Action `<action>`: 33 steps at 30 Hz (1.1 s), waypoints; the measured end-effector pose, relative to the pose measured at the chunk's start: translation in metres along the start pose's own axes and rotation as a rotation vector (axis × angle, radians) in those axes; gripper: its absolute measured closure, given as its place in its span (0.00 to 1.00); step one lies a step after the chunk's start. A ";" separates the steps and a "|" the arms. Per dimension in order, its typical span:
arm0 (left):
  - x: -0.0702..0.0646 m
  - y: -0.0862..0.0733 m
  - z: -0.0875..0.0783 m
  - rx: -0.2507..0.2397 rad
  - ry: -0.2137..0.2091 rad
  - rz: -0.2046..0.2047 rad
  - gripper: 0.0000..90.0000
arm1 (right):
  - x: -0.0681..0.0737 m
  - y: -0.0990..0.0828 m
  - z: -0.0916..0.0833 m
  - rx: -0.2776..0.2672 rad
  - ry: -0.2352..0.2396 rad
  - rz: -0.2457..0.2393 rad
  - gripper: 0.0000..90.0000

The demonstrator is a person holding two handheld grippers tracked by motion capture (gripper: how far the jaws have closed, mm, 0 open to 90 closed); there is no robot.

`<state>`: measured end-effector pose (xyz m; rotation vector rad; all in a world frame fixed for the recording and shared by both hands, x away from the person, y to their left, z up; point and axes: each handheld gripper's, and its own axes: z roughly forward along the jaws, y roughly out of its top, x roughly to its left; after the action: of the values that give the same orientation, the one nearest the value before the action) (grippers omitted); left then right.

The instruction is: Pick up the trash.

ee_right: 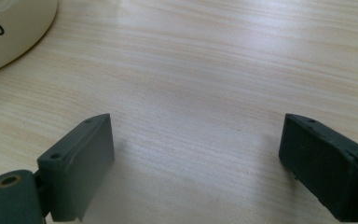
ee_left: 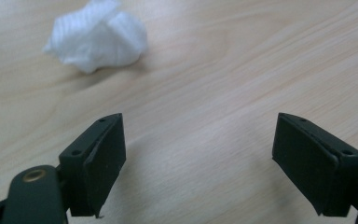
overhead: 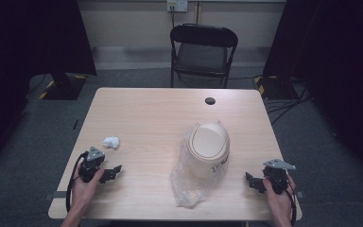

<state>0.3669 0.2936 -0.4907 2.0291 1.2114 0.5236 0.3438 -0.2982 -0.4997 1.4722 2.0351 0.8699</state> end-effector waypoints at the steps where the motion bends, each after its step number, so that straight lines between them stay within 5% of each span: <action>1: -0.002 0.002 -0.001 -0.012 -0.003 0.015 0.19 | 0.000 0.000 0.000 0.001 -0.002 0.003 0.11; 3: -0.006 0.004 -0.003 -0.025 -0.005 0.042 0.19 | 0.000 0.000 0.000 0.001 -0.002 0.003 0.11; 13: -0.036 0.024 -0.004 -0.110 -0.143 0.070 0.21 | 0.000 0.001 0.001 -0.001 -0.005 0.008 0.10; 19: -0.049 0.037 0.000 -0.145 -0.205 0.046 0.22 | -0.001 0.001 0.001 -0.001 0.002 -0.002 0.10; 33: -0.078 0.082 0.011 -0.170 -0.281 0.115 0.22 | 0.001 0.004 0.005 -0.001 0.040 -0.037 0.10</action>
<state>0.3854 0.1958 -0.4359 1.9573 0.8588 0.3668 0.3494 -0.2951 -0.4998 1.4227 2.0836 0.8921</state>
